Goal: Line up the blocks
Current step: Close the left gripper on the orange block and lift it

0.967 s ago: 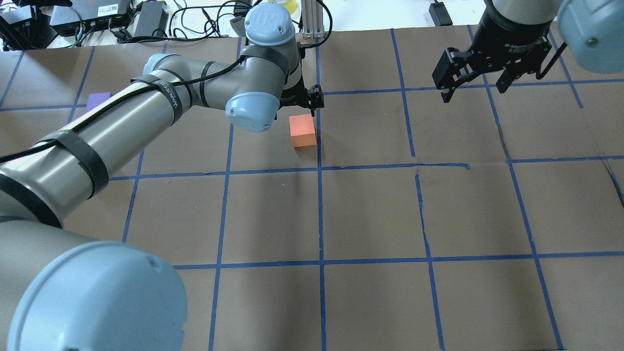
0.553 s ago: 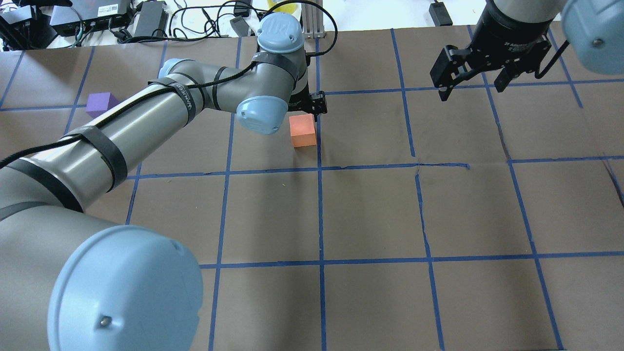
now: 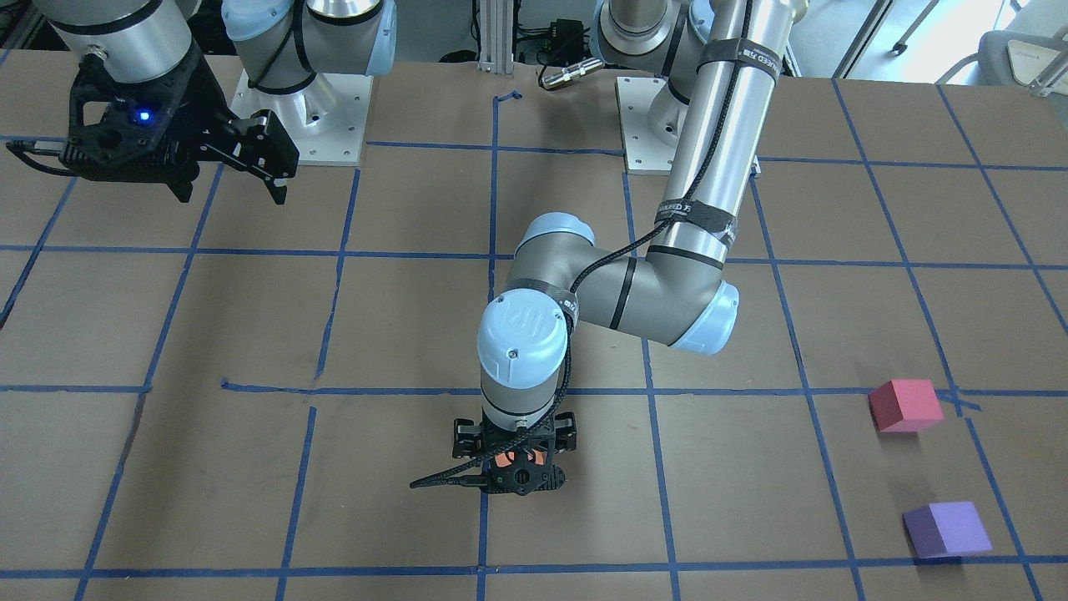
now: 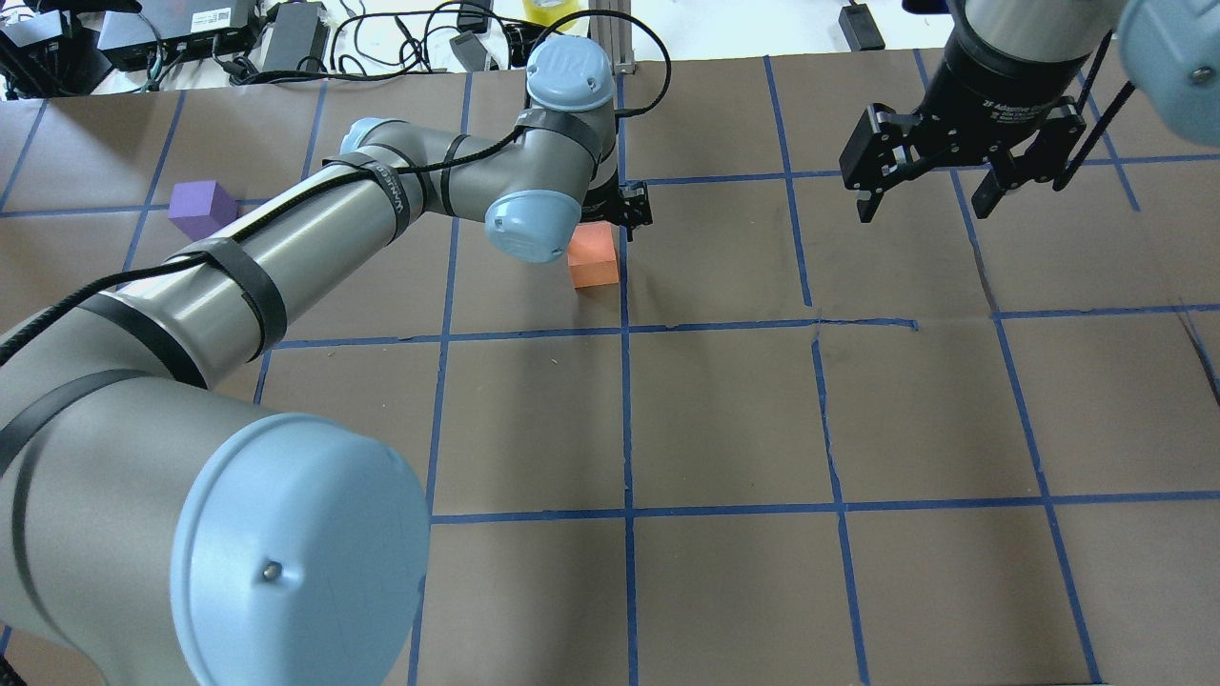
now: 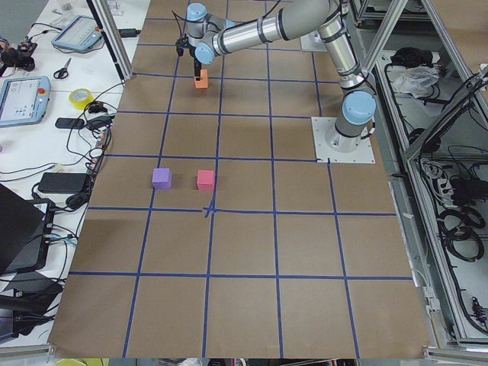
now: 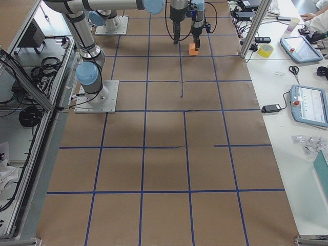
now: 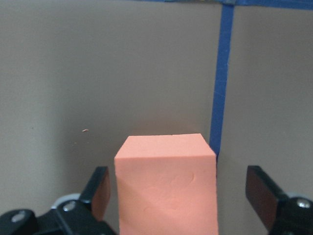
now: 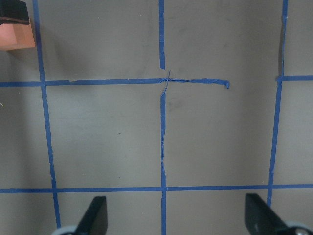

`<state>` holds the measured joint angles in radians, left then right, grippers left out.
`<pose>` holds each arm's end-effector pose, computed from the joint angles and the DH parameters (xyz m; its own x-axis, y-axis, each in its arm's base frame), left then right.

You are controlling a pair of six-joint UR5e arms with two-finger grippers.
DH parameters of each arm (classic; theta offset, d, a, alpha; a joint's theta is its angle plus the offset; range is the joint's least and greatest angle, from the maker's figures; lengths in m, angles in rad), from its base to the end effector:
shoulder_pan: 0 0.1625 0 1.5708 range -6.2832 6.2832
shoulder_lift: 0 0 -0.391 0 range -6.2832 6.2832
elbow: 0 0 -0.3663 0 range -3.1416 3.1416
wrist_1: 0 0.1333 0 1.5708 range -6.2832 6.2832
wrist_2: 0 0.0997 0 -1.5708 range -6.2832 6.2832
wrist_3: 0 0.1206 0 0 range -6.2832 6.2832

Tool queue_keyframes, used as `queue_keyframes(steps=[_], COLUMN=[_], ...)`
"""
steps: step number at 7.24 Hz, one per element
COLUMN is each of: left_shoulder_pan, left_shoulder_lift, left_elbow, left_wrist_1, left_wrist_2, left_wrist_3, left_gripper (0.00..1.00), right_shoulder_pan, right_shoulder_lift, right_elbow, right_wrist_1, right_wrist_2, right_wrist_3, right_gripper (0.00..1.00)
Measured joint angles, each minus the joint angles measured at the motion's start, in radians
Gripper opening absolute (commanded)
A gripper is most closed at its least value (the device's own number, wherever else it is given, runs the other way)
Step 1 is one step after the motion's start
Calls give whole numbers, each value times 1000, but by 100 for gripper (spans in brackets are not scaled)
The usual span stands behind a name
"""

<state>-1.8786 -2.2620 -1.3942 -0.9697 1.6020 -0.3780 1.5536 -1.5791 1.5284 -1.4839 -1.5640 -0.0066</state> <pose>-0.3288 -0.6067 0.1720 -0.9974 -0.0714 0.0030 -0.0713 0.9932 -0.0918 0.1262 -0.4601 0.4479 -0.9999 0.0108 -0.0070 0.0106 0.9993 0.0361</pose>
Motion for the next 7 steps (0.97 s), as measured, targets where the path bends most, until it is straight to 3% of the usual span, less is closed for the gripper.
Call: queue_keyframes(steps=[2,3,5,6,7], left_shoulder_pan=[0,-1,-1,-1,-1], left_shoulder_lift=[-8,-9,-9,-7,-3], left_elbow=[-5,-7,-9,-12,-17], left_wrist_1=[-7,-9,-12,-14,-15], left_wrist_2=[2,2,2,3,2], left_wrist_3=[3,4,8,12,13], left_gripper=[95,84,22,18,6], right_shoulder_pan=[9,10,11,11,11], right_shoulder_lift=[-1,-1,-1,0,0], right_elbow=[0,1,4,6,6], right_wrist_1=[2,1,-5,-6,-8], right_wrist_2=[0,0,-1,-2,-4], right_wrist_3=[-1,-4,-6,-7,-7], right_gripper=[100,100,100,100,100])
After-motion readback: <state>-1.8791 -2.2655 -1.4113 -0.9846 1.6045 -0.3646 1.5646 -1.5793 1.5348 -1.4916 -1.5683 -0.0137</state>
